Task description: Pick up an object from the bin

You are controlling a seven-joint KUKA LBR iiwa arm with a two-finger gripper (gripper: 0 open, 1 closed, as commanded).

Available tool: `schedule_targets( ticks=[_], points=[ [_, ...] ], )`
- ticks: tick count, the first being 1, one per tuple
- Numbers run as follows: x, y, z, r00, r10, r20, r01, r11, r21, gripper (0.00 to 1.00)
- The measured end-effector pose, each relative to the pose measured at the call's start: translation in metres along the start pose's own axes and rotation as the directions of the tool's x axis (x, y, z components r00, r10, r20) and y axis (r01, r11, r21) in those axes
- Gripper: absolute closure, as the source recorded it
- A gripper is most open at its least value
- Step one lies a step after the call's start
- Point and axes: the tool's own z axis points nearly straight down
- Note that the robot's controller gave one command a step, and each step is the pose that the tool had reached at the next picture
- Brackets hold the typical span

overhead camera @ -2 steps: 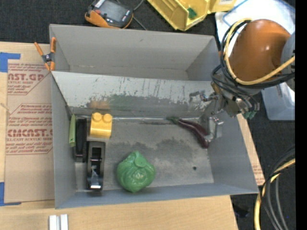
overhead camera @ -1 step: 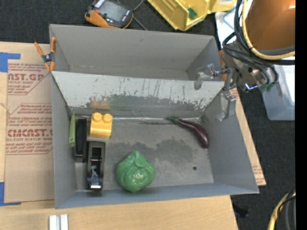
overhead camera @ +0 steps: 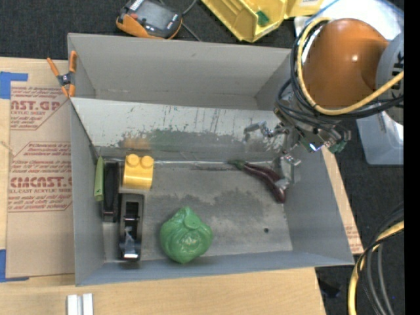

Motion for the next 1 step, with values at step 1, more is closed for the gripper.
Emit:
schedule_targets(
  ticks=[1],
  points=[
    [-0.0011,0.0055,0.0215,1.000,-0.011,-0.004,0.011,1.000,-0.004,0.00]
  ],
)
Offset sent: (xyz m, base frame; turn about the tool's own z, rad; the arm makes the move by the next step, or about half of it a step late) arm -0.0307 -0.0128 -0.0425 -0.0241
